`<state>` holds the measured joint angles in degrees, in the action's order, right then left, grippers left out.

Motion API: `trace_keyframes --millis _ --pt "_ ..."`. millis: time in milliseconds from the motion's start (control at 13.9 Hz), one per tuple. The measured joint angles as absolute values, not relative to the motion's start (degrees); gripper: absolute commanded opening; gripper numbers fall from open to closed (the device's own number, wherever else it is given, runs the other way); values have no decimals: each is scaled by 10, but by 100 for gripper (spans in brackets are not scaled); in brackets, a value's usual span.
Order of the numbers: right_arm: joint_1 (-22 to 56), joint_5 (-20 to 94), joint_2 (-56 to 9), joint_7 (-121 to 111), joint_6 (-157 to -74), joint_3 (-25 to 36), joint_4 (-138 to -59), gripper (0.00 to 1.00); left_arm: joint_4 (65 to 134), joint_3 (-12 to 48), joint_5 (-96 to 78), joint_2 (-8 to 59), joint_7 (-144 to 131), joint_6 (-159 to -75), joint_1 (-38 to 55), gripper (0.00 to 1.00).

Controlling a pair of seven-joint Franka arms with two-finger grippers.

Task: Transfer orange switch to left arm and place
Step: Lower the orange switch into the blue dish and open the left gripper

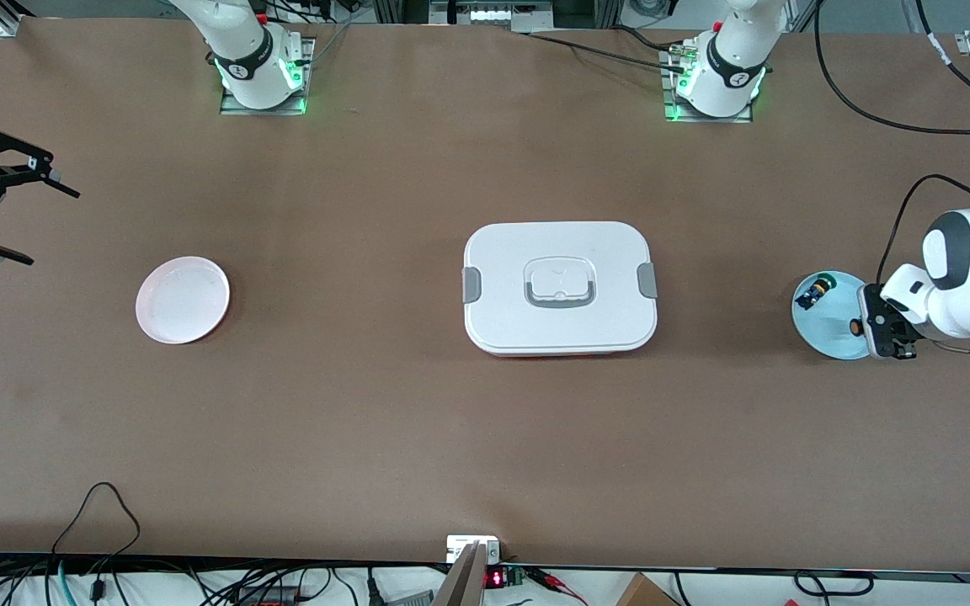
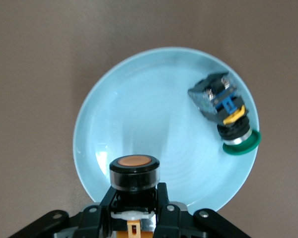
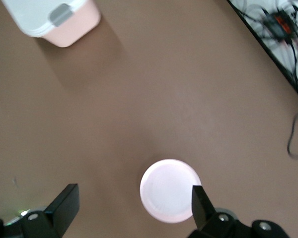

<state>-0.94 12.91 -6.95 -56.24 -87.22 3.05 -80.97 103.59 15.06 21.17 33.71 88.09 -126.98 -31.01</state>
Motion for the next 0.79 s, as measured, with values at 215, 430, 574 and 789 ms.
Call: trace_keyframes --millis 215,430,574,789 --pt "31 61 -61 -392 -872 31 -813 100 1038 156 225 347 884 -1278 -308 16" --pt "56 18 -60 -258 -863 30 -833 100 1051 157 225 354 900 -1289 -308 26" --pt "63 -16 -57 -192 -876 31 -878 100 1060 157 225 358 903 -1306 -309 100" --pt "77 -35 -57 -119 -921 30 -945 100 1060 161 225 356 916 -1313 -320 100"
